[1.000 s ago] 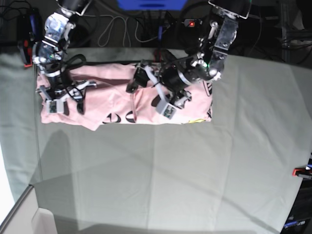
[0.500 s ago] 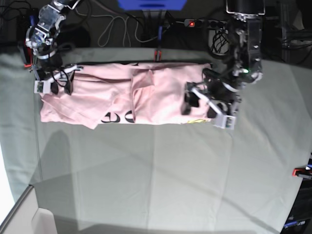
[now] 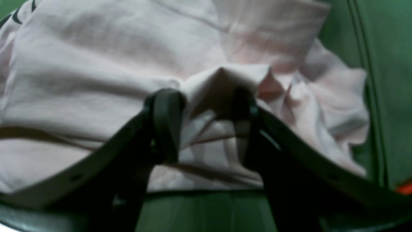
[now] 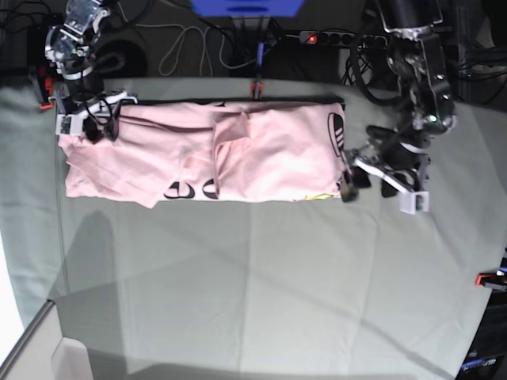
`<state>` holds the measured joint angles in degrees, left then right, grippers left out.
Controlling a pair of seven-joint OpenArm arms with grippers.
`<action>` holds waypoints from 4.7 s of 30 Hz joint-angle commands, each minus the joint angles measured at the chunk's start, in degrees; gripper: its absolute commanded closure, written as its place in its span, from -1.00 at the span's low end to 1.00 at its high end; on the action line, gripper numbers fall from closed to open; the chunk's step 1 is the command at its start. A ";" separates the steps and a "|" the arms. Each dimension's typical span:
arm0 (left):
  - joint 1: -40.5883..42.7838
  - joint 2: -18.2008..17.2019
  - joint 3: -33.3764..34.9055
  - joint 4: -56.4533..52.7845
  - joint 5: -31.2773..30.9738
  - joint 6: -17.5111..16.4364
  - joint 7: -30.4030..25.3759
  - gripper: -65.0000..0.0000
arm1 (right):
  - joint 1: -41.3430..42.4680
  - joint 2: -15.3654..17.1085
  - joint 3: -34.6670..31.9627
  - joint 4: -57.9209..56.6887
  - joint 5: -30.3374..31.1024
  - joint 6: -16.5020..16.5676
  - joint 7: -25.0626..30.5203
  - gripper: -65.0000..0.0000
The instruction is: Layout the t-shirt on the table in an organized manner, then fold the t-shirt properly
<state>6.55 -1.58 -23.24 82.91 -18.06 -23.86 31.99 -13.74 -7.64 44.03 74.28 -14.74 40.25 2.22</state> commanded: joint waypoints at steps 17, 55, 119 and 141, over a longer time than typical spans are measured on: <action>-0.26 -0.57 -3.52 0.91 -0.79 -0.54 -1.44 -0.59 | -1.78 0.39 0.50 7.70 4.15 -0.25 -2.70 -0.13; 4.05 -5.14 -3.61 1.00 -9.94 -0.54 -1.44 -0.59 | 5.17 7.68 -1.00 -5.84 3.89 -0.25 -5.16 -0.13; 20.05 -7.43 -23.13 1.96 -10.11 -0.63 -1.44 -0.59 | 6.22 -1.36 -60.25 5.76 8.72 -0.25 -14.92 1.00; 19.61 -6.20 -22.69 1.96 -10.11 -0.63 -1.44 -0.59 | 4.37 -1.36 -63.24 17.63 8.72 -0.25 -15.36 -0.28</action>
<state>26.22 -6.96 -45.65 83.81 -27.51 -24.23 31.57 -9.80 -8.58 -19.31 90.89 -7.03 39.79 -14.35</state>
